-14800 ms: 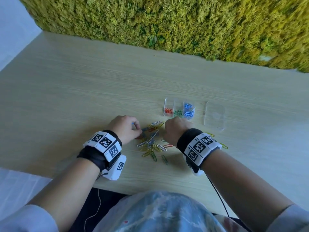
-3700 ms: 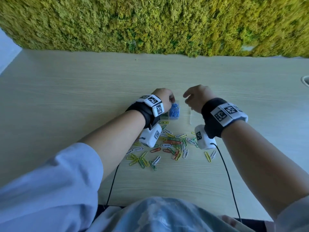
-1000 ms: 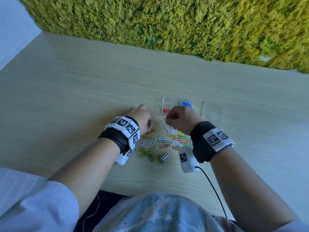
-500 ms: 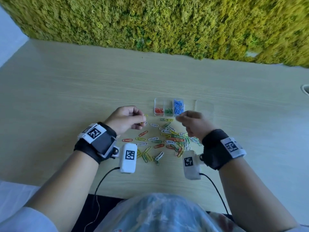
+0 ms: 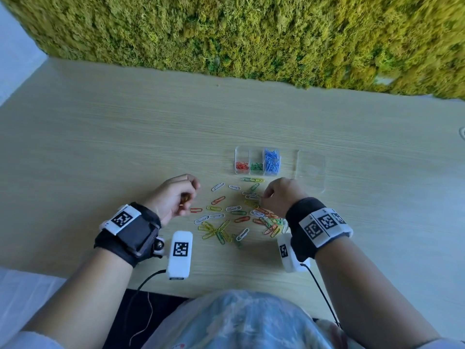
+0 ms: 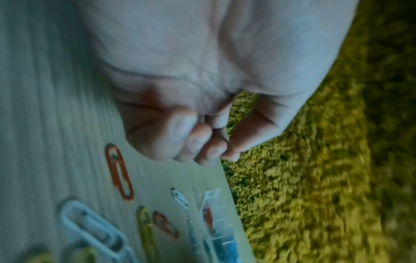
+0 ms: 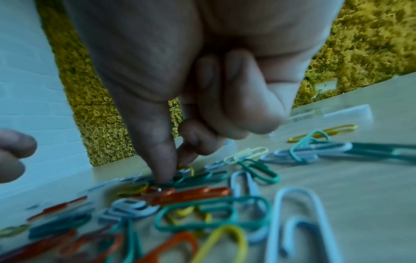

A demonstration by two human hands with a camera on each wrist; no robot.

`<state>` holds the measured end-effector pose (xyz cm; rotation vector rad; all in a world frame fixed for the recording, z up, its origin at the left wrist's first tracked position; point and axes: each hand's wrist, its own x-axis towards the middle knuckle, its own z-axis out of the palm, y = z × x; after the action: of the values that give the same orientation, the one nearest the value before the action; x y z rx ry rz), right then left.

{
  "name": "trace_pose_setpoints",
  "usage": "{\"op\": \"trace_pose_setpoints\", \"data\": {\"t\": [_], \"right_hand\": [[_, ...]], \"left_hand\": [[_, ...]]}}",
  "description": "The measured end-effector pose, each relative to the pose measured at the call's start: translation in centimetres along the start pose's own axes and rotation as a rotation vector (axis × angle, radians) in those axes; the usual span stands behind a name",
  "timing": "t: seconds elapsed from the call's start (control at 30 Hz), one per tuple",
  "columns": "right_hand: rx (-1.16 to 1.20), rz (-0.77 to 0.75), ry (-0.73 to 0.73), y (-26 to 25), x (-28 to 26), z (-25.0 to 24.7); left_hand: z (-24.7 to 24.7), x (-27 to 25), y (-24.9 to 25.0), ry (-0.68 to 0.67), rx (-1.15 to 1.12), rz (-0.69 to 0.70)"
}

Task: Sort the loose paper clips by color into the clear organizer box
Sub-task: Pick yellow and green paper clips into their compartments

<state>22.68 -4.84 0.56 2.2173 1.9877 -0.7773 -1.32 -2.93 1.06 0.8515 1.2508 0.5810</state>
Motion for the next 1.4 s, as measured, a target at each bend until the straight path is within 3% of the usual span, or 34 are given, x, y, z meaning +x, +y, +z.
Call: {"op": "trace_pose_setpoints", "data": {"t": [0.13,0.2,0.3,0.43,0.6,0.73,0.93,1.07,1.2,1.33,1.4], "right_hand": [[0.228,0.029,-0.012,0.8,0.1,-0.1],[0.388,0.03,-0.023,1.2,0.1,-0.1],[0.739,0.06,-0.09,1.3,-0.4,-0.2],[1.457,0.058,-0.267,0.9,-1.1,0.2],[1.674,0.048,-0.416,-0.1,-1.4,1.1],[1.392,-0.004,-0.445,-1.7,-1.3,1.5],[0.416,-0.259,-0.237,-4.4,-1.6,1.5],[0.034,-0.35,-0.206,-5.7,-1.9,1.6],[-0.081,-0.379,-0.225,-6.3,-1.8,2.1],[-0.092,-0.365,-0.222,-6.3,-1.8,2.2],[-0.089,-0.362,-0.217,-6.2,-1.8,2.3]], "left_hand": [[-0.1,-0.3,-0.5,0.04,0.701,0.139],[0.0,-0.4,-0.9,0.049,0.888,0.175],[0.2,-0.3,-1.6,0.062,1.043,0.164],[0.8,-0.5,-1.8,0.068,1.153,0.168],[1.5,-0.9,-1.8,0.005,1.187,0.194],[1.7,-1.3,-1.7,-0.041,1.241,0.206],[1.9,-1.2,-1.7,-0.039,1.27,0.205],[1.7,-1.5,-1.7,-0.021,1.222,0.209],[1.4,-1.9,-1.9,0.042,1.0,0.143],[0.7,-2.0,-2.3,-0.014,0.387,0.029],[0.5,-2.2,-2.4,-0.032,0.203,0.017]]}}
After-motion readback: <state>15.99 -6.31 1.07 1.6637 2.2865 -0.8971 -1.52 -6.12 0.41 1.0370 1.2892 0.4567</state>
